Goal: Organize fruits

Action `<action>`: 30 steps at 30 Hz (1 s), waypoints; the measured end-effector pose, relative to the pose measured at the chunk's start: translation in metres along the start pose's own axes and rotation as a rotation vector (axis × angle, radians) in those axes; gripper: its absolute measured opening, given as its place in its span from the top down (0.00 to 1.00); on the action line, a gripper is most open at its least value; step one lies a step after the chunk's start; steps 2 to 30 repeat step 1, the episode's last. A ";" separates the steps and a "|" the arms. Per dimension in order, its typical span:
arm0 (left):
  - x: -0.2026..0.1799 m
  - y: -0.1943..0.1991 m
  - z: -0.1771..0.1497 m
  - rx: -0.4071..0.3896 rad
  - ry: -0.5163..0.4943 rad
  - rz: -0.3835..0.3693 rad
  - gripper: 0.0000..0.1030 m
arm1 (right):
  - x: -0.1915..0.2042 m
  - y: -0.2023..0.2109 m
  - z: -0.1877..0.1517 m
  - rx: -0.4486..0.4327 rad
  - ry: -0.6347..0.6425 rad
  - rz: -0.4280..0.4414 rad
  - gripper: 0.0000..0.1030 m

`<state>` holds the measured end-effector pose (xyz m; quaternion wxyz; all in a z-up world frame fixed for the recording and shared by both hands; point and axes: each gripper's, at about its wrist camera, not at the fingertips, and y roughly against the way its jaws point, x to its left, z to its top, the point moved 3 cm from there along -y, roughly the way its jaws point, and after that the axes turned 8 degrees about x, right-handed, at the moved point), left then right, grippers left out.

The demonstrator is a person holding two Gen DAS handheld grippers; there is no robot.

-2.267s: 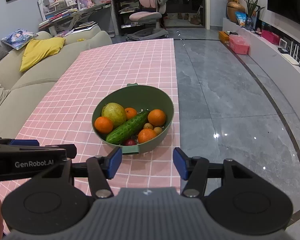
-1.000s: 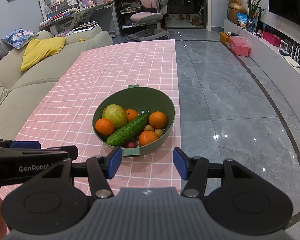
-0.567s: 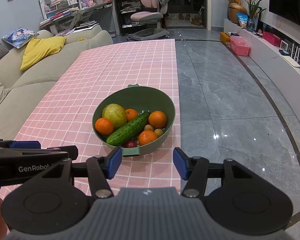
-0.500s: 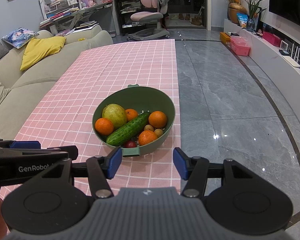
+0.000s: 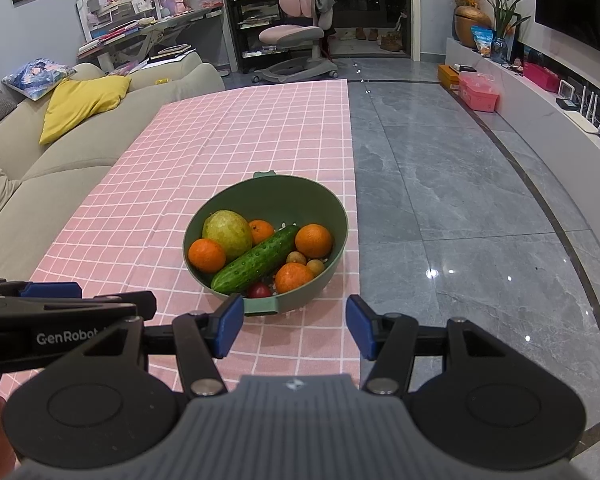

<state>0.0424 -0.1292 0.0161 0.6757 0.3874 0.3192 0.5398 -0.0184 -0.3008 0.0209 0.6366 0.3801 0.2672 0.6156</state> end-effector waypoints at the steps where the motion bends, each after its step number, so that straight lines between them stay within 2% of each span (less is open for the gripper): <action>1: 0.000 0.001 0.000 -0.006 -0.002 -0.005 0.14 | 0.000 0.000 0.000 -0.001 -0.002 -0.001 0.48; 30: 0.000 0.001 0.000 -0.006 -0.002 -0.005 0.14 | 0.000 0.000 0.000 -0.001 -0.002 -0.001 0.48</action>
